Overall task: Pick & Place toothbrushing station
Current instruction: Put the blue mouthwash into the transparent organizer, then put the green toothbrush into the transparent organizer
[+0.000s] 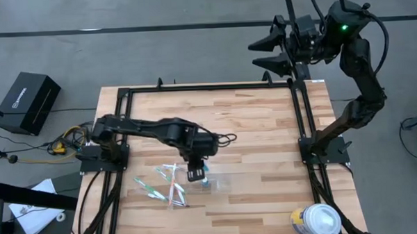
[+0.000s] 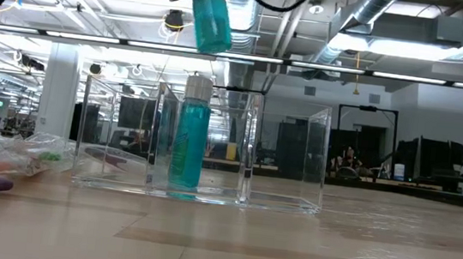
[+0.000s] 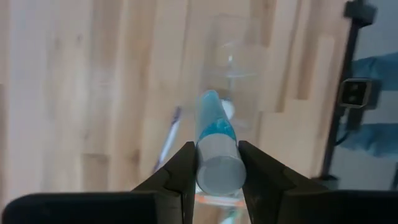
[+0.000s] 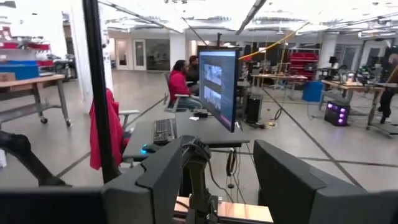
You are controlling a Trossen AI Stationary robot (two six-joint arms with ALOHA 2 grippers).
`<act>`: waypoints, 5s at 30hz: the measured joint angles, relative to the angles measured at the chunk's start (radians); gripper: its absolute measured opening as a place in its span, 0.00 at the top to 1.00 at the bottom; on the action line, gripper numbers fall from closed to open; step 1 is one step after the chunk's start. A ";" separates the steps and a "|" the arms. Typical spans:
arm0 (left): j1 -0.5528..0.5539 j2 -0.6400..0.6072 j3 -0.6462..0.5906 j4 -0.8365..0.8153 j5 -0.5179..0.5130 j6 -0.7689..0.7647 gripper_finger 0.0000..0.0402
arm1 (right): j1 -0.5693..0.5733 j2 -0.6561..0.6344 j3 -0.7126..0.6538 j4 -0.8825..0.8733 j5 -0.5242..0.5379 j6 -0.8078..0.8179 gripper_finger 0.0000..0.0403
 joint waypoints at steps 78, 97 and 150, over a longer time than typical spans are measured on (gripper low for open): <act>-0.095 0.134 -0.021 0.087 0.021 -0.249 0.78 | 0.155 0.000 0.000 0.046 0.055 -0.018 0.56; -0.106 0.225 -0.022 0.088 0.059 -0.225 0.78 | 0.185 0.000 0.000 0.048 0.077 -0.025 0.58; -0.096 0.217 -0.103 0.154 0.029 -0.231 0.61 | 0.226 0.000 0.000 0.066 0.076 -0.045 0.58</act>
